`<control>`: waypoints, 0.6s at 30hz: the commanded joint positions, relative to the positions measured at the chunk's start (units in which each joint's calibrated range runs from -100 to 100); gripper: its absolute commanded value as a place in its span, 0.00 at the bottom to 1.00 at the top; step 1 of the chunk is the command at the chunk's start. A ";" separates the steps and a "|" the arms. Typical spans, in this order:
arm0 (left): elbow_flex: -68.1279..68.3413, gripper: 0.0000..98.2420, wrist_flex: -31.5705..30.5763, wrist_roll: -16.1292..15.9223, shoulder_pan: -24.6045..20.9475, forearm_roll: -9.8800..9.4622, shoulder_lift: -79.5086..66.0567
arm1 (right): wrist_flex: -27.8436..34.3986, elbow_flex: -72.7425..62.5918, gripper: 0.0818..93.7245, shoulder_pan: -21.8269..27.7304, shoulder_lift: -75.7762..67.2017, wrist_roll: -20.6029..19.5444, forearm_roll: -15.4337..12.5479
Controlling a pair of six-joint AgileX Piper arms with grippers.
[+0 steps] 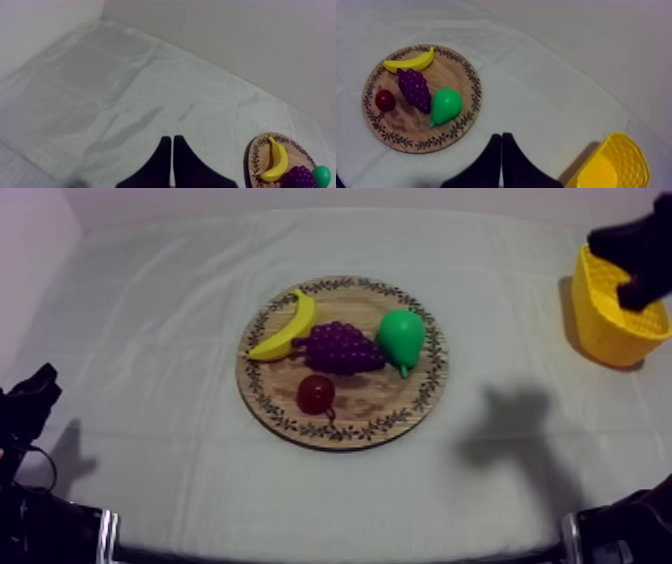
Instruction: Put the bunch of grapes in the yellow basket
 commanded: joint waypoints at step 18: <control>0.00 0.00 -0.01 -0.01 -0.03 0.01 0.05 | 17.18 -39.21 0.01 -9.38 35.89 10.77 -7.79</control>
